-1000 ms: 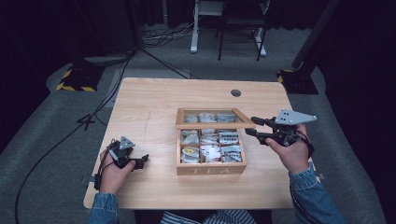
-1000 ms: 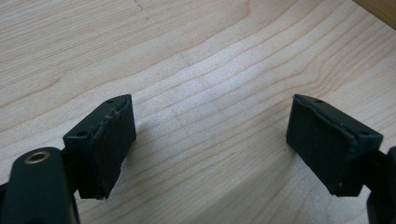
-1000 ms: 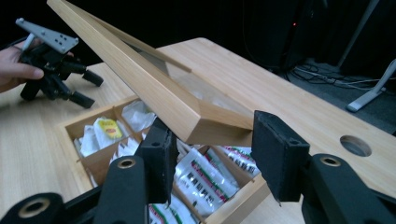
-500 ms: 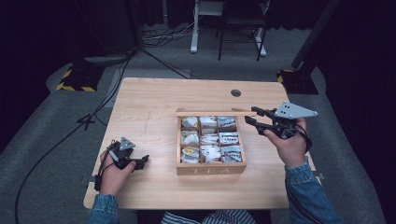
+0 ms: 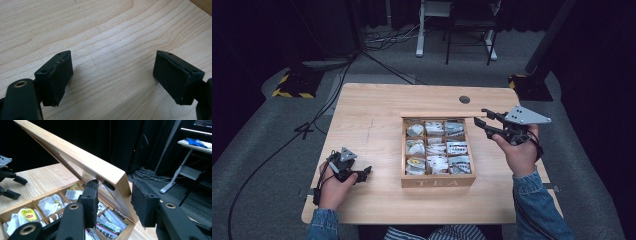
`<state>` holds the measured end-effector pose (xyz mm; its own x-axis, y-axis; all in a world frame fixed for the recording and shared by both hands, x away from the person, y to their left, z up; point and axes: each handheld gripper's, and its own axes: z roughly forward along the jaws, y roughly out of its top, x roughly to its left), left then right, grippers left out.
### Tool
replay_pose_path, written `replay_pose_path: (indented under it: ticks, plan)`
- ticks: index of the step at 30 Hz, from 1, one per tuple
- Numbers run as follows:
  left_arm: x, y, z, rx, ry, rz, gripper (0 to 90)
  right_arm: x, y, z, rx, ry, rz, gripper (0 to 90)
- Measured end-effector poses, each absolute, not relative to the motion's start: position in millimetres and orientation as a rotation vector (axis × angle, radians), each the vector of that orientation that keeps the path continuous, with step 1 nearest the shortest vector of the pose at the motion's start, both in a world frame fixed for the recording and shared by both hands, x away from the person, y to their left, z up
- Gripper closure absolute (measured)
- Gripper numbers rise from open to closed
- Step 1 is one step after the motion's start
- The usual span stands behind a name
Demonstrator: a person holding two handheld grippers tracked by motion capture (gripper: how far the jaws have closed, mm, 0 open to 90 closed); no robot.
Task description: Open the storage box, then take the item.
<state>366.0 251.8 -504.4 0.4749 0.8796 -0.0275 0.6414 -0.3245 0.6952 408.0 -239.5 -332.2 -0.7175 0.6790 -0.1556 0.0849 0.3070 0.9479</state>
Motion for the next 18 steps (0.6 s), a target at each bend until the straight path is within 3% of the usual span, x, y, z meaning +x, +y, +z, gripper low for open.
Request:
replay_pose_path:
  ticks: [18]
  plan:
    - [361.9, 252.8, -496.1, 2.055, 1.267, 0.473, 22.7, 408.0, -241.6, -331.0, 0.689, 2.033, 1.451, 59.7]
